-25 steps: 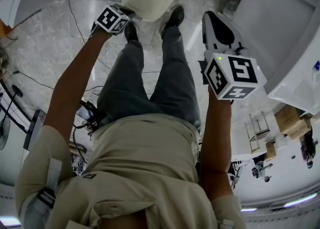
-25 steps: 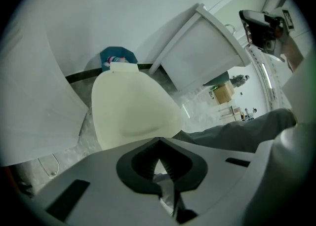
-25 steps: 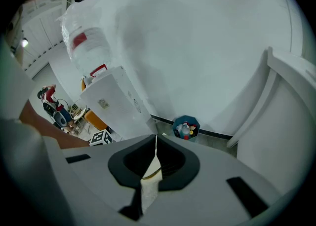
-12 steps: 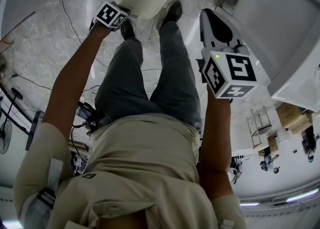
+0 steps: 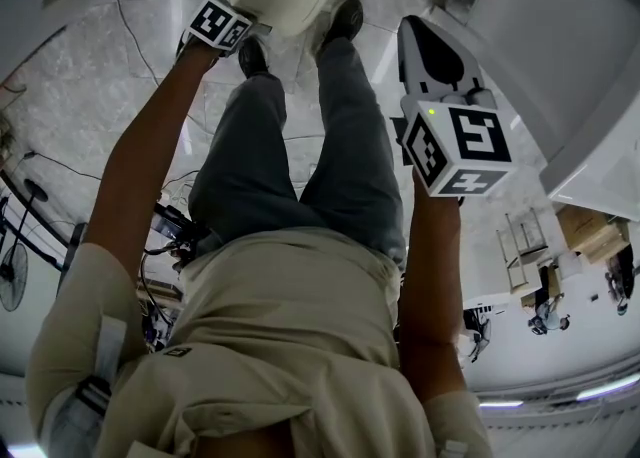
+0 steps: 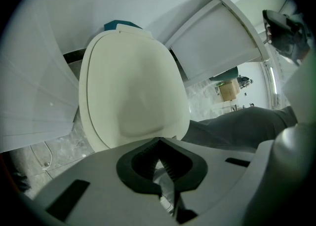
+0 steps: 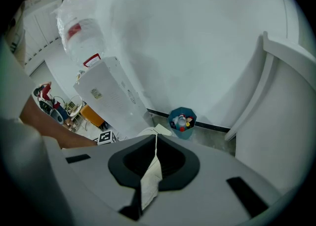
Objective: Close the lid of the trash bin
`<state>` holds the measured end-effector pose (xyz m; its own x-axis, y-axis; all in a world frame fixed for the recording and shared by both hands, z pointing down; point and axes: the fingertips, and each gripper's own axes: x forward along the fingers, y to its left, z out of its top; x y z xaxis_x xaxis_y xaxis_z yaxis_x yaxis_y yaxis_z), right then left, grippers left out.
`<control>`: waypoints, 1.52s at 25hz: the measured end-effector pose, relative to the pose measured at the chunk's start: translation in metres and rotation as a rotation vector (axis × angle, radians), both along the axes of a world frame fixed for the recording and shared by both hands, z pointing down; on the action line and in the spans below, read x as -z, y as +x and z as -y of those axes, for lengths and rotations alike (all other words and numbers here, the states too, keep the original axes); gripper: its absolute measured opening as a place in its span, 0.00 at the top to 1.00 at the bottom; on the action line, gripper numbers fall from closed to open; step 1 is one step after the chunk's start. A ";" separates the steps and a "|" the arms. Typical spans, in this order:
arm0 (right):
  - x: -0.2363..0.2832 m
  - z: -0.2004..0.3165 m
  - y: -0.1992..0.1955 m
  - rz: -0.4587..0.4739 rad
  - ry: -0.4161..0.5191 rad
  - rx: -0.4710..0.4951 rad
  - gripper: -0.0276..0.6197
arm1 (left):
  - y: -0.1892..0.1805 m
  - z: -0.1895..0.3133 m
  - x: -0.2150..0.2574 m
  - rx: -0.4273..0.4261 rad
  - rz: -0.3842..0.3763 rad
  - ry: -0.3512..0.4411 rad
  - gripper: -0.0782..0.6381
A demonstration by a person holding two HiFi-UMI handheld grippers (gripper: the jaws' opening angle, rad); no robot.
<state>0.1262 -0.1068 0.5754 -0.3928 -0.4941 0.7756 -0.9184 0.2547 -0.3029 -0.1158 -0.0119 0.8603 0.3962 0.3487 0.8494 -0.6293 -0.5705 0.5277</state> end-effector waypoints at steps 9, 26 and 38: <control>-0.008 -0.004 -0.002 0.004 -0.007 0.008 0.92 | 0.004 -0.001 -0.007 0.007 0.002 -0.015 0.87; 0.054 0.028 -0.036 0.022 0.100 0.056 0.92 | -0.001 0.044 0.064 0.014 -0.026 0.105 0.87; 0.183 0.057 -0.072 0.008 0.277 0.113 0.92 | 0.005 0.111 0.284 0.075 -0.242 0.411 0.87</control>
<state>0.0538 -0.1638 0.3920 -0.4627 -0.6391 0.6144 -0.8774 0.4293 -0.2143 -0.1103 -0.1225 0.5759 0.6109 -0.0340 0.7910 -0.5637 -0.7203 0.4043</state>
